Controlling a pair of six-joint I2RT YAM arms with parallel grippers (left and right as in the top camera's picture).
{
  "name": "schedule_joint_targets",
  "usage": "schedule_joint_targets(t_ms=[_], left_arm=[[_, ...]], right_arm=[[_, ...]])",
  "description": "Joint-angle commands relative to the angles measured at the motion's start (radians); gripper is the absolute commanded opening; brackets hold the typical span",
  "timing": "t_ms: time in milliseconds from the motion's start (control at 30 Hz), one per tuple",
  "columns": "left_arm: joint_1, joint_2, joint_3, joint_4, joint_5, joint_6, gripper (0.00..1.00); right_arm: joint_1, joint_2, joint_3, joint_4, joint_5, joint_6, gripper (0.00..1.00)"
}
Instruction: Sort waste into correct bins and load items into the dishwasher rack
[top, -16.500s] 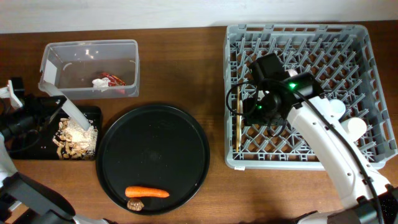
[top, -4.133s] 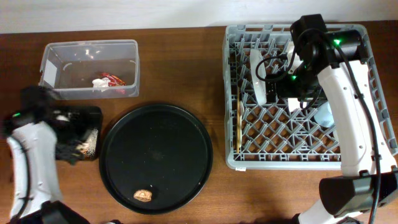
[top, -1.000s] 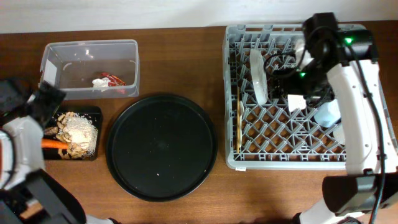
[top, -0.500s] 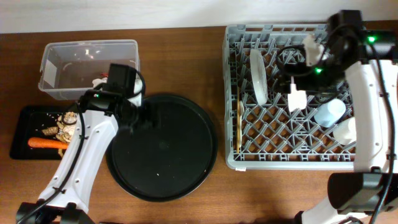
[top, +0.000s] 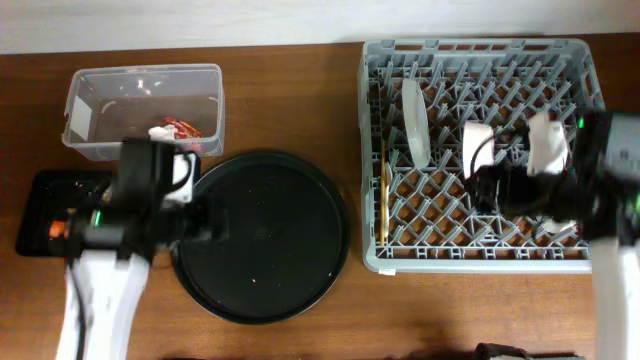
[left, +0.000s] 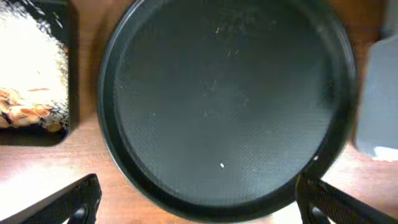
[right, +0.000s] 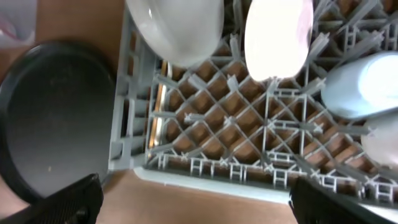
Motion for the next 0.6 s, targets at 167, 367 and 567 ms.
schedule_joint_targets(t_ms=[167, 367, 567], left_arm=[[0.0, -0.517, -0.289, 0.124, 0.003, -0.079, 0.99], [0.0, -0.657, -0.308, 0.116, 0.003, -0.108, 0.99], [0.0, -0.662, -0.308, 0.116, 0.003, -0.108, 0.99]], right_arm=[[0.004, -0.412, -0.381, 0.184, 0.089, 0.061, 0.98], [0.004, -0.457, -0.392, 0.174, 0.119, 0.061, 0.99], [0.004, -0.436, -0.392, 0.174, 0.119, 0.061, 0.99]])
